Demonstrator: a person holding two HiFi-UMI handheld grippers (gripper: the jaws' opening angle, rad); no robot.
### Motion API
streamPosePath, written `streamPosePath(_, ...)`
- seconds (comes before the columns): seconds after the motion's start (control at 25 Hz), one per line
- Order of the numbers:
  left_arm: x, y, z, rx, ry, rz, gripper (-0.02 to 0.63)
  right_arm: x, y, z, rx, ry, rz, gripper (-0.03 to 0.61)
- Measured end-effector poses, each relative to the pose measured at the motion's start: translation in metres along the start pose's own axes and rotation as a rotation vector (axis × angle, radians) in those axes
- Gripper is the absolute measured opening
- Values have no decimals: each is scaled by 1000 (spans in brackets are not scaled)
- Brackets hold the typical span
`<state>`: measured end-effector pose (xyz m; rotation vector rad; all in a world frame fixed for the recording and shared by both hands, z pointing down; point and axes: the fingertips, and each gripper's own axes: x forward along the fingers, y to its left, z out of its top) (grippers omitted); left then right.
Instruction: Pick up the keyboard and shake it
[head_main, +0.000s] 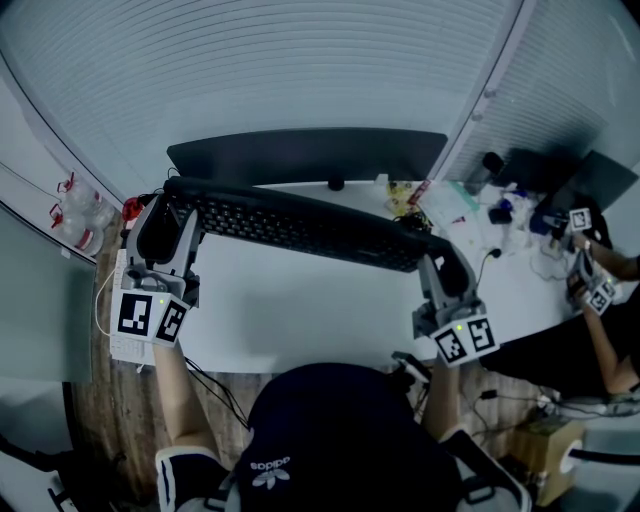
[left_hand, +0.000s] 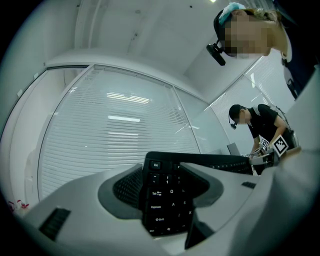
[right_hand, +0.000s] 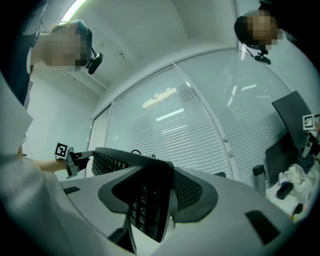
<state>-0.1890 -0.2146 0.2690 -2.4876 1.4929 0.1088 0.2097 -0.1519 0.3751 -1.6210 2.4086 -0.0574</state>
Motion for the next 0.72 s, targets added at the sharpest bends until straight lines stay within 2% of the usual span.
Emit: streamPosePath(0.72, -1, 0, -5, -8, 4, -8, 233, 1, -1, 5, -20, -3, -2, 184)
